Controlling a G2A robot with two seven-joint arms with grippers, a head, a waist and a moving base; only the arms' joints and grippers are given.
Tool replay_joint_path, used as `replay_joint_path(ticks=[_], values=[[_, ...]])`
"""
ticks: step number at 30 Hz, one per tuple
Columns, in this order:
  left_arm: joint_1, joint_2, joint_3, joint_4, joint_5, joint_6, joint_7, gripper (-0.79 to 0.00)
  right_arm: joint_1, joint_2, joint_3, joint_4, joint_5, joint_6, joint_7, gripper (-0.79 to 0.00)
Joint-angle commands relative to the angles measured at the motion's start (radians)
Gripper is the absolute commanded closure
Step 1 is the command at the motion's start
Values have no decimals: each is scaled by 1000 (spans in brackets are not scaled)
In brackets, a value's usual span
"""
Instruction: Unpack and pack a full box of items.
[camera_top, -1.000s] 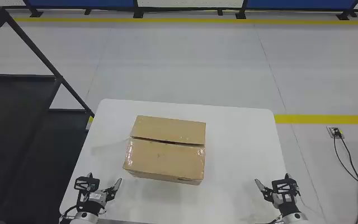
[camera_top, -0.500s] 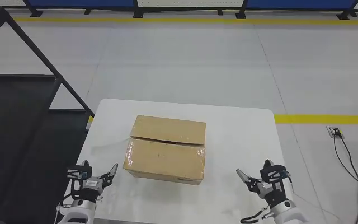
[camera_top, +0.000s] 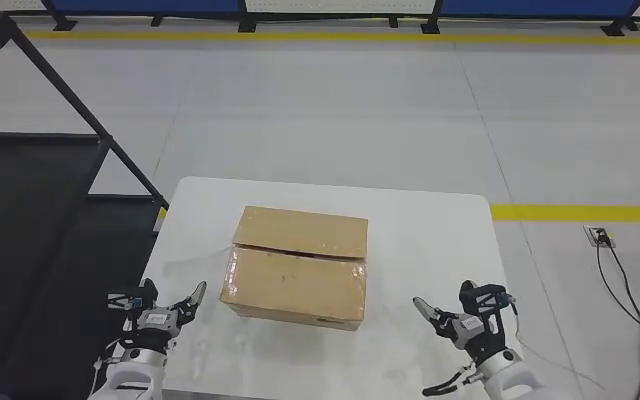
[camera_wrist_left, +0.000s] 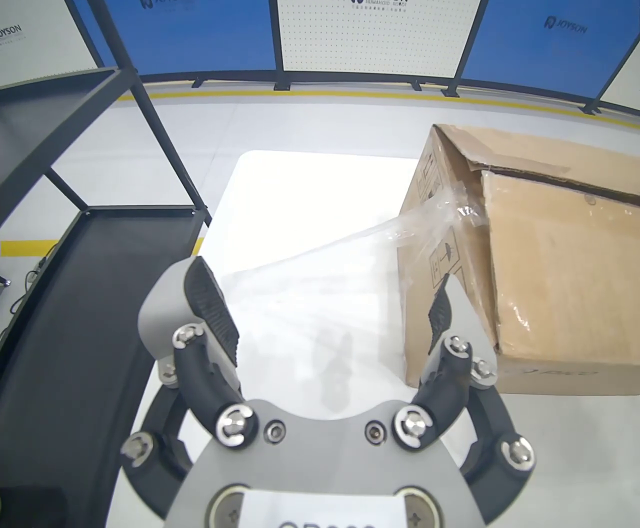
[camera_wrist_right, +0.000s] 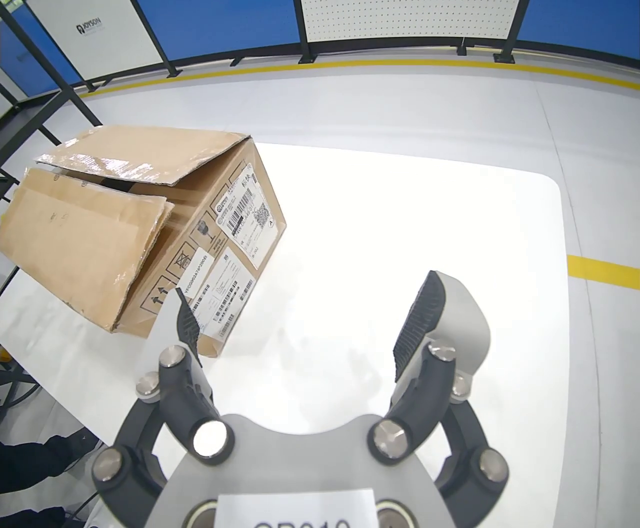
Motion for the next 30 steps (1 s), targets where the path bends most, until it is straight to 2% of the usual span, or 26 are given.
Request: replay_joint_path(ticks=[1, 4, 15, 22, 30], values=[[-12, -2, 3, 4, -14, 6, -10, -785, 30, -5, -18, 23, 109, -1, 3, -785], [-43, -3, 12, 9, -9, 11, -33, -785, 112, -13, -79, 63, 211, -30, 47, -785], [-52, -1, -55, 15, -124, -76, -70, -785, 414, -39, -213, 324, 590, -110, 263, -785], [-46, -3, -49, 20, -131, -87, -71, -785, 482, -42, -225, 391, 792, -242, 359, -785], [-55, -6, -31, 17, -116, -94, -72, -785, 524, -37, -230, 426, 1038, -358, 528, -785]])
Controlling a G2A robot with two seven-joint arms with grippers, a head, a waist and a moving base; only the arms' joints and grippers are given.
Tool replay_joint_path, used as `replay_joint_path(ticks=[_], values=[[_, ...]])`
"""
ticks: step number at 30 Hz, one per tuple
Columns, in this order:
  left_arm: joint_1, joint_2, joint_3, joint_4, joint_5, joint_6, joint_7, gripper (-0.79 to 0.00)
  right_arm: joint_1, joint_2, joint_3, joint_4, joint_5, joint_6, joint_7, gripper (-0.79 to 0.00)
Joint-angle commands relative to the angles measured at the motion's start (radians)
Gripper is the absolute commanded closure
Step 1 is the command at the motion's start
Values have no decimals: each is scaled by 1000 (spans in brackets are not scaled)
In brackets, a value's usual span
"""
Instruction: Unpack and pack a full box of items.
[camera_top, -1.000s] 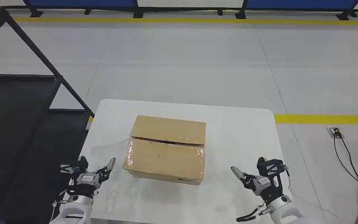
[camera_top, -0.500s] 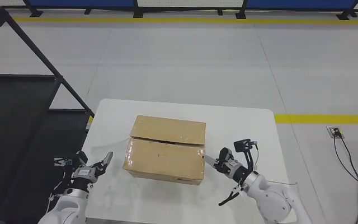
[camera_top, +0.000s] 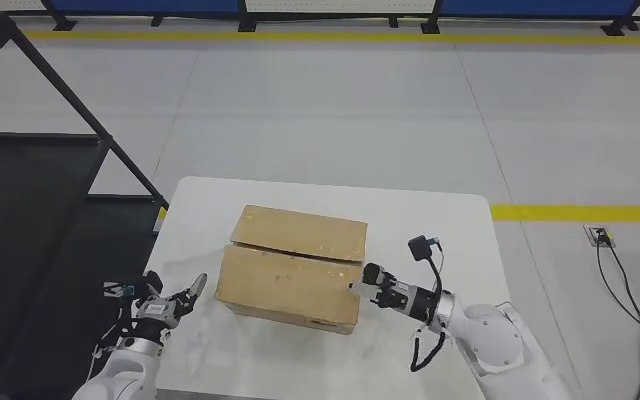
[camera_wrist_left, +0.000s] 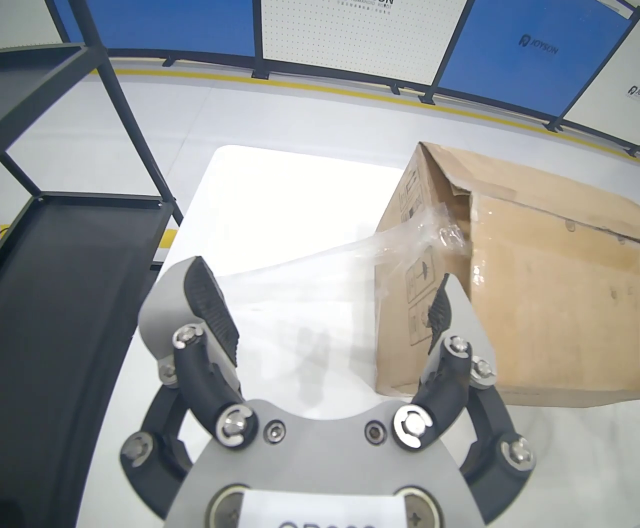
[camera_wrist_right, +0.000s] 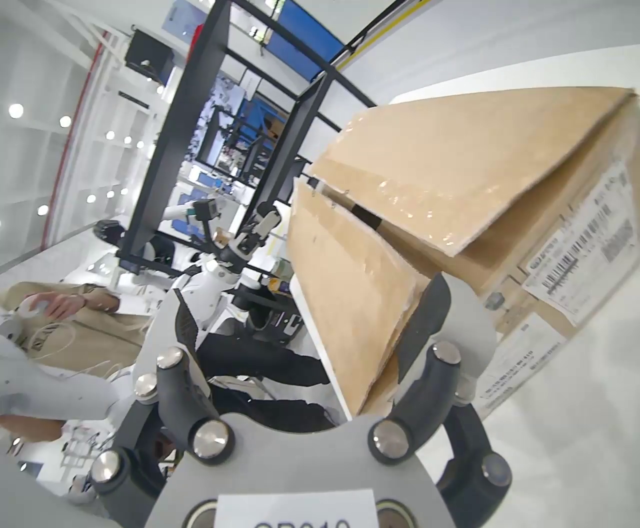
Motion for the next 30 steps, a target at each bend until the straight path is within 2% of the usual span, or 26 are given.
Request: replay_joint_path(ticks=[1, 11, 15, 20, 24, 30], values=[[-1, -1, 3, -1, 1, -1, 3, -785, 8, 2, 3, 4, 63, -30, 40, -785], [-6, -4, 9, 1, -5, 5, 9, -785, 14, 19, 36, 18, 328, -129, 229, -785], [-18, -6, -1, 10, -39, 12, 12, -785, 11, 26, 32, 9, 364, -174, 307, -785], [-25, -5, -24, 14, -82, -39, 12, -785, 5, 35, 12, -9, 374, -222, 382, -785], [-20, 1, -43, 23, -113, -155, 12, -785, -7, 50, -18, -53, 311, -224, 381, -785], [2, 20, -87, 57, -67, -415, -17, -785, -20, 87, -84, -97, 199, -238, 367, -785]])
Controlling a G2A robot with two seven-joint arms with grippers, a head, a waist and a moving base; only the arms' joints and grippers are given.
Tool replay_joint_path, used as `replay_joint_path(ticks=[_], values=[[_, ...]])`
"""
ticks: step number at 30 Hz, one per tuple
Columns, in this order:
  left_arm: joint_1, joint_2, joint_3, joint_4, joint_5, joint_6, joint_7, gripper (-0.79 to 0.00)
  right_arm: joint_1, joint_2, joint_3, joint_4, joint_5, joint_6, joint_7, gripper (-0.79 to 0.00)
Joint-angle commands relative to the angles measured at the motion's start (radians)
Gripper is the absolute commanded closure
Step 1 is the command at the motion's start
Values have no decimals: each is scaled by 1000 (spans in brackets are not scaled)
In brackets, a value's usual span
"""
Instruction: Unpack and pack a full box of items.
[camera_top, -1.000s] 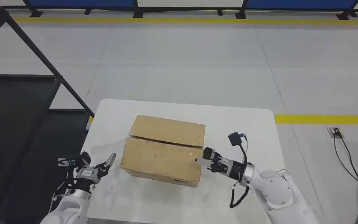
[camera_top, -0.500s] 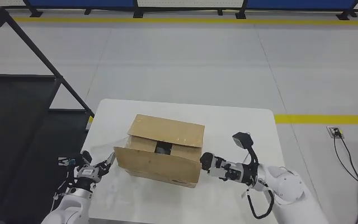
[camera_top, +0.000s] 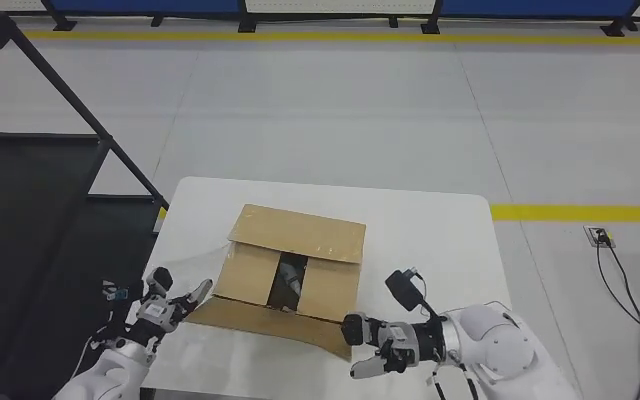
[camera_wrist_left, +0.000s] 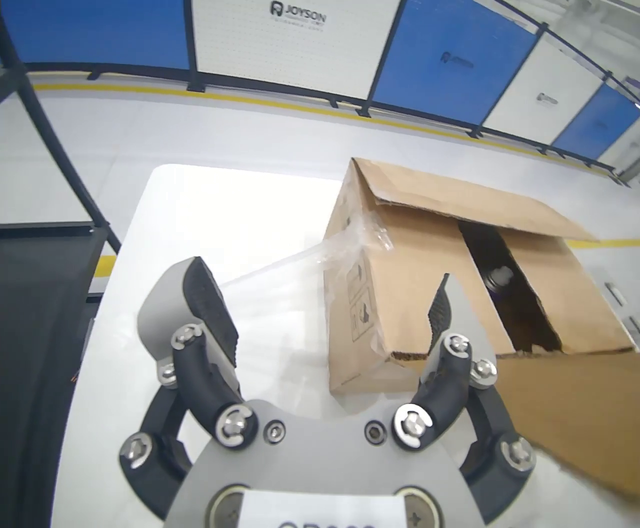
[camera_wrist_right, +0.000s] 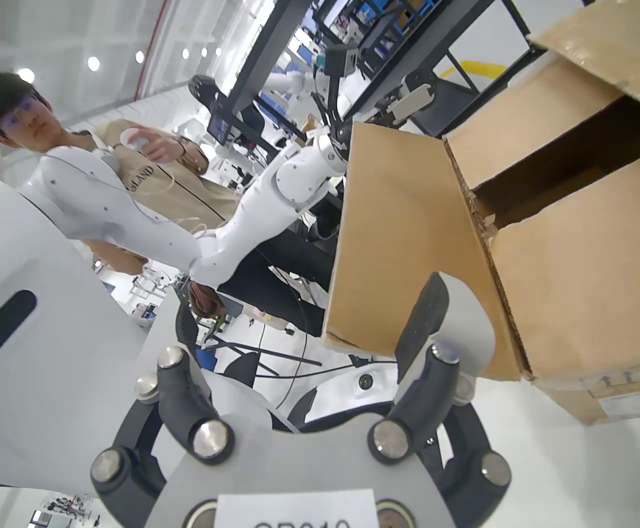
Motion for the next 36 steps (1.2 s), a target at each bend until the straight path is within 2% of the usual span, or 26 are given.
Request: replay_joint_path(ticks=[1, 5, 7, 9, 20, 25, 30, 36], values=[[2, 7, -13, 16, 29, -89, -13, -785, 0, 14, -18, -1, -21, -8, -8, -785], [2, 17, -17, 44, 88, -185, -27, -785, 6, 30, -14, 46, 6, -18, -31, -785], [1, 19, -12, 53, 119, -197, -22, -785, 13, 30, 6, 75, 29, 40, -97, -785], [-1, 20, -1, 58, 140, -195, -14, -785, 13, 28, 20, 82, 16, 120, -190, -785], [-1, 19, 80, 52, 227, -164, 9, -785, 11, 27, 20, 82, 18, 124, -199, -785], [-13, 19, 97, 57, 229, -142, 11, -785, 32, 8, -17, 121, 107, 300, -380, -785], [-22, 18, 130, 49, 260, -115, 24, -785, 118, -13, -77, 198, 138, 467, -459, -785], [-29, 17, 167, 46, 274, -112, 32, -785, 158, -26, -103, 231, 149, 495, -482, -785]])
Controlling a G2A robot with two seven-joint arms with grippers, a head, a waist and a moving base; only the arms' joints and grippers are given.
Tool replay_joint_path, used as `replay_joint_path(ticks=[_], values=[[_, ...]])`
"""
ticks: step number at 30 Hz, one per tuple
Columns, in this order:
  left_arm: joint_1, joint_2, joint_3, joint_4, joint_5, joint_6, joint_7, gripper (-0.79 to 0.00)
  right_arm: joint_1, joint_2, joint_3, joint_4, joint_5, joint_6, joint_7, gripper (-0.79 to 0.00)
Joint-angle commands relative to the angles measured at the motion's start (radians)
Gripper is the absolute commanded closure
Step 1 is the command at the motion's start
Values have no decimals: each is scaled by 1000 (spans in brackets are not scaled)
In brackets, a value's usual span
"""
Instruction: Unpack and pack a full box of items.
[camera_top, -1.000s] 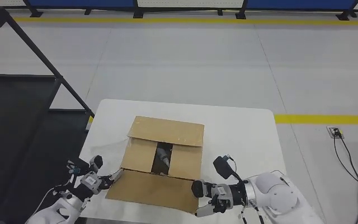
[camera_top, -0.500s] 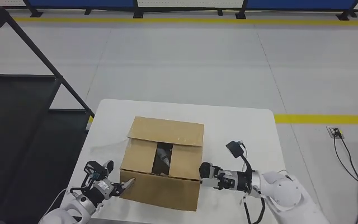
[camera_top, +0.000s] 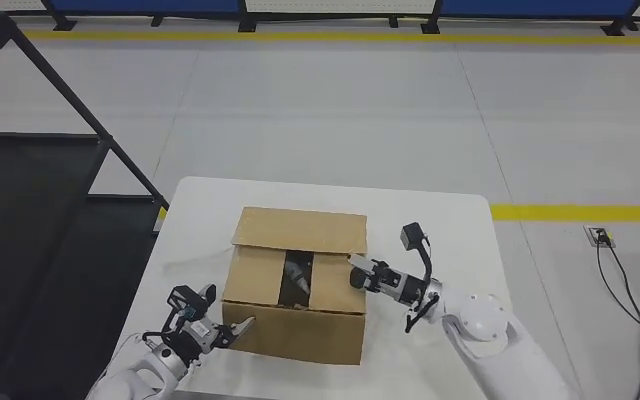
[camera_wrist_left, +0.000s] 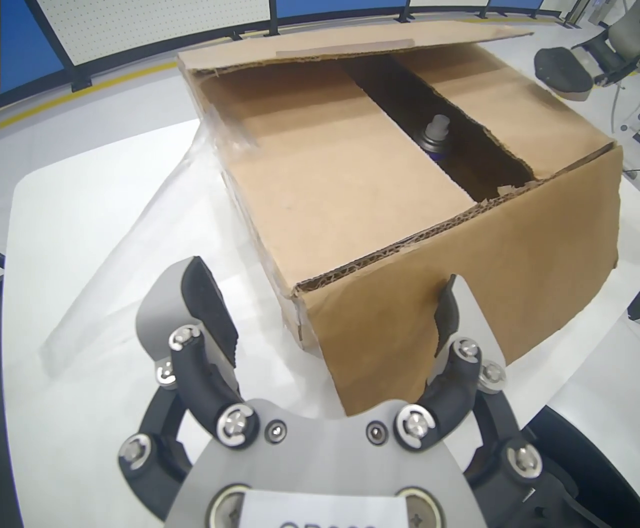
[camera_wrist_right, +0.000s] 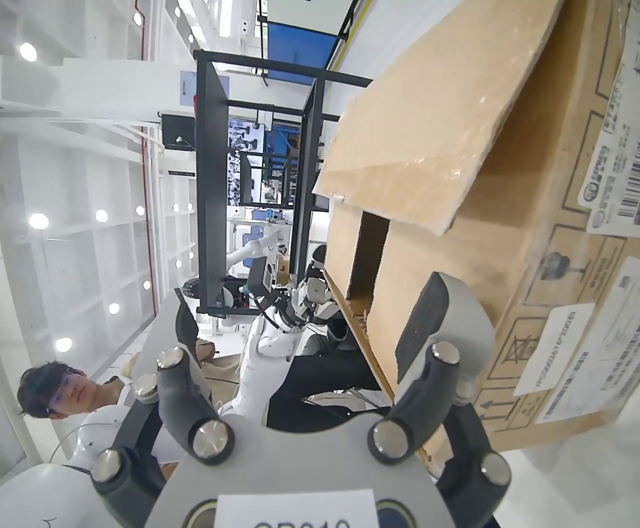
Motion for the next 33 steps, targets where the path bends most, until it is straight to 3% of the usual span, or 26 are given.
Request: replay_joint_path(ticks=[1, 10, 22, 33], values=[[-2, 0, 10, -1, 0, -3, 0, -785, 7, -4, 0, 8, 18, -12, -12, -785], [-1, 3, 24, -7, 6, -7, 4, -785, 81, -34, -48, 55, -7, 0, -159, -785], [9, 7, 19, -9, -12, 0, 19, -785, 101, -40, -52, 61, -23, 43, -76, -785], [13, 10, 14, -4, -18, 4, 39, -785, 164, -66, -73, 123, -30, 45, -182, -785]])
